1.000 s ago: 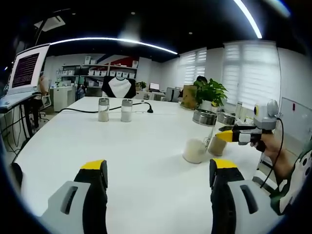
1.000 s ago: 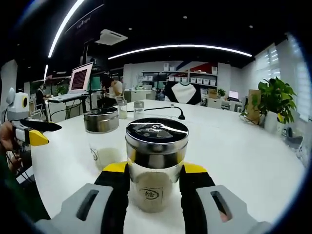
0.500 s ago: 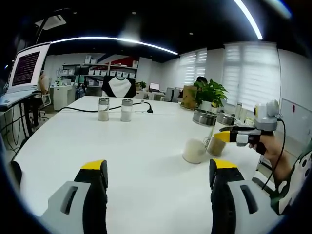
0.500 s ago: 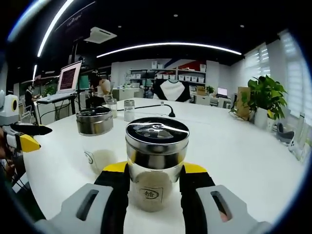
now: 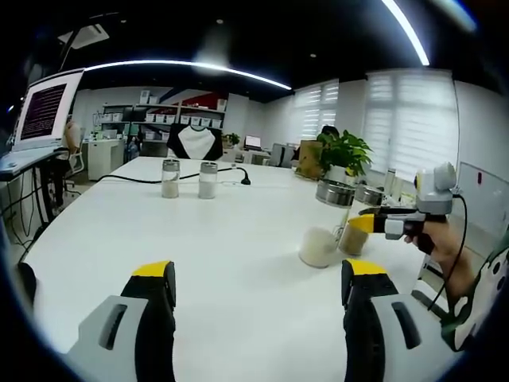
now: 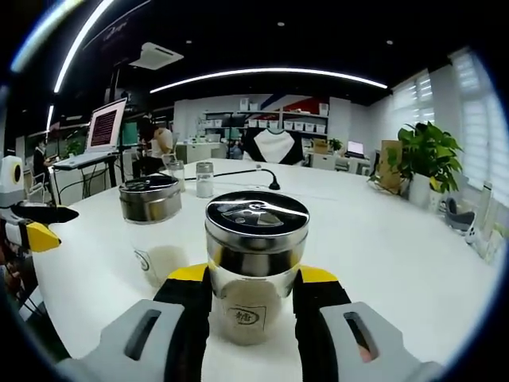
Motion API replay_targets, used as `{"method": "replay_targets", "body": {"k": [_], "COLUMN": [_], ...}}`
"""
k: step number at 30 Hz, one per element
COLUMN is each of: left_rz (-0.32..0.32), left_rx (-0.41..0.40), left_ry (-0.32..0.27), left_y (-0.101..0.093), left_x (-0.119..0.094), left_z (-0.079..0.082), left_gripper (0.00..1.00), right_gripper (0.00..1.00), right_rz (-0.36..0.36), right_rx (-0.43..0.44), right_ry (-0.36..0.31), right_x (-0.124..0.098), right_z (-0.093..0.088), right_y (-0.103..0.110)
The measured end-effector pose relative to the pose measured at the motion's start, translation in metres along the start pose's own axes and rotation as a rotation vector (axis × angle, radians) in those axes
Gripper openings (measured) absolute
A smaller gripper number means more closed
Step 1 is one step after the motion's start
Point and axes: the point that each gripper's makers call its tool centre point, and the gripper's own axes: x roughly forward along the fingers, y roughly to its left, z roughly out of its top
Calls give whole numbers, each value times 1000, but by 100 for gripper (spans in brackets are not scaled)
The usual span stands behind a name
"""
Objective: Rotate the seasoning bottle until the label or dispensing opening points toward the visible target arrow and the bottle remains upright within the marked orientation range
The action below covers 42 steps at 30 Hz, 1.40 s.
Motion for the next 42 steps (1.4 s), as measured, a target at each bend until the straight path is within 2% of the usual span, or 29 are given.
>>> {"method": "replay_targets", "body": {"k": [9,12,16,29,42], "left_rz": [2,2,5,3,-10], "left_rx": [0,1,2,6,9], "left_ry": [1,0,-1,2,4], "left_y": [1,1,2,1,-5], "left_x": [0,0,-1,0,4], "left_z": [0,1,1,1,-2], "left_gripper": [90,90,90,90,91], "right_gripper": [39,40,50,51,52], "right_rz": [-4,-13,-3,43,24], "right_rx": [1,-24,-9,-33,-34], "right_ry": [3,20,49,61,39], "right_x": [0,0,-2,-21,-45], "right_z": [0,-2,-10,-12,-9], "right_y": [1,1,2,3,-17]}}
